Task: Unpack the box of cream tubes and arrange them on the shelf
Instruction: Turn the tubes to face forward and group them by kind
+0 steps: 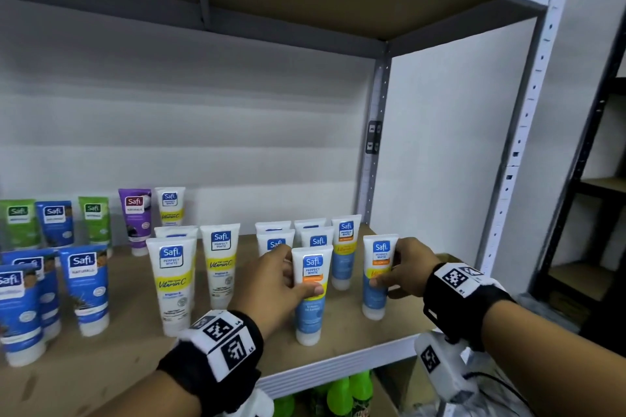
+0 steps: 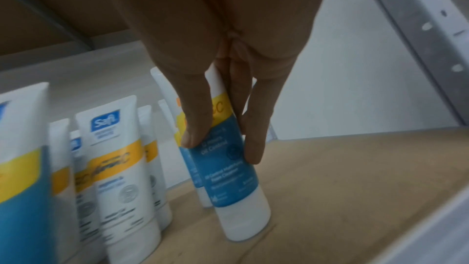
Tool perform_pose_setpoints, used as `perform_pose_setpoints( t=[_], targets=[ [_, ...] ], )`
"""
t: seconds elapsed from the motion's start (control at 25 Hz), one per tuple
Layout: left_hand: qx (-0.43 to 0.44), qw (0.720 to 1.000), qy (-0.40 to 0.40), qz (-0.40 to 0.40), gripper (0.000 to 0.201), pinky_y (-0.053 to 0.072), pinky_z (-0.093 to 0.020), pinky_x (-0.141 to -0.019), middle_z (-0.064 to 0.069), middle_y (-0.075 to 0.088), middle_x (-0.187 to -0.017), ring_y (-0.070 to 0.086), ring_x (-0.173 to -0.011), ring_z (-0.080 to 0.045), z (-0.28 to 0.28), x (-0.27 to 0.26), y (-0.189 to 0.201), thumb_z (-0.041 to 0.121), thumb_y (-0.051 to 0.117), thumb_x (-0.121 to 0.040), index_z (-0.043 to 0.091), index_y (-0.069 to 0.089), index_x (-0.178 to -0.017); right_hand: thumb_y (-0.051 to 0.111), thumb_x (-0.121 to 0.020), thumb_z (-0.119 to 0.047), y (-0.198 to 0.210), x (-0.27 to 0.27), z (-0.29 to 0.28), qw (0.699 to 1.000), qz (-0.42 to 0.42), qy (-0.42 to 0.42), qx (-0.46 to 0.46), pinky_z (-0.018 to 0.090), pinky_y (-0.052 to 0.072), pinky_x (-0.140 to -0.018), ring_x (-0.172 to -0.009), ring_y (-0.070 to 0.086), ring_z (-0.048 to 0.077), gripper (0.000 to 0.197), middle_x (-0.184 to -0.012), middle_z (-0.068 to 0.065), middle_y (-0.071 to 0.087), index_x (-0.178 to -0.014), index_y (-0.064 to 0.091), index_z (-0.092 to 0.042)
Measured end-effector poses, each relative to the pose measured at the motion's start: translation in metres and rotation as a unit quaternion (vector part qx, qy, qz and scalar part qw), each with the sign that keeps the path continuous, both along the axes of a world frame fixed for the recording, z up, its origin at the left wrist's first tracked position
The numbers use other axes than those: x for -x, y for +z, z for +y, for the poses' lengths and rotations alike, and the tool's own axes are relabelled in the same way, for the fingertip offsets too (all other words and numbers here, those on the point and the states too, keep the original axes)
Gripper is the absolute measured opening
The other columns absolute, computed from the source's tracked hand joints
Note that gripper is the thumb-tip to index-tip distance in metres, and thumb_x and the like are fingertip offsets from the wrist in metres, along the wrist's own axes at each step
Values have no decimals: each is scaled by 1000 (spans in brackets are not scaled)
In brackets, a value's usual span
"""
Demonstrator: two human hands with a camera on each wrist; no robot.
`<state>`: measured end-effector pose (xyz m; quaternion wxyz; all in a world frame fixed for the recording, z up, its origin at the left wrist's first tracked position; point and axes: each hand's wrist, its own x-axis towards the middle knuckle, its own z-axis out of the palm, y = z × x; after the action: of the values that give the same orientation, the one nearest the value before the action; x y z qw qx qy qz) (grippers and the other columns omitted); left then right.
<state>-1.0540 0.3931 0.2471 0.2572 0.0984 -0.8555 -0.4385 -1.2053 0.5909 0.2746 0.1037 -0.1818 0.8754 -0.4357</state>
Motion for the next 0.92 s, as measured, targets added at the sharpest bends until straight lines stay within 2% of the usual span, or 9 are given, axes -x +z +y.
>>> perform_pose_setpoints(
  t=[0.4,0.64,0.8,0.92],
  targets=[
    [-13,1000,-16,8,38,58,-27,-77,10,74,-90,69,-80,3,2,0,-1,25,87,-67,22,56,-89,83,-65,-5,5,41,-17,997,35,-67,-29,47,61,-71,-82,70,31,40,-92,14,69,-96,60,-7],
    [-3,1000,-17,17,37,56,-15,-73,14,72,-89,67,-79,8,4,-5,2,25,86,-68,20,58,-93,80,-69,-7,6,54,-28,996,47,-61,-48,42,61,-71,-84,69,30,36,-93,14,67,-97,57,-7],
    [-9,1000,-17,21,38,56,-18,-75,15,72,-91,67,-81,7,4,-5,1,27,86,-68,23,59,-94,80,-67,-6,7,60,-31,996,50,-48,-56,43,61,-70,-80,71,29,33,-90,16,70,-93,60,-5],
    [-6,1000,-13,21,38,56,-17,-76,16,72,-93,67,-83,7,3,-5,-1,28,85,-68,25,59,-96,79,-66,-4,4,62,-33,997,49,-41,-43,47,61,-71,-82,70,32,34,-90,18,69,-93,57,-6]
  ],
)
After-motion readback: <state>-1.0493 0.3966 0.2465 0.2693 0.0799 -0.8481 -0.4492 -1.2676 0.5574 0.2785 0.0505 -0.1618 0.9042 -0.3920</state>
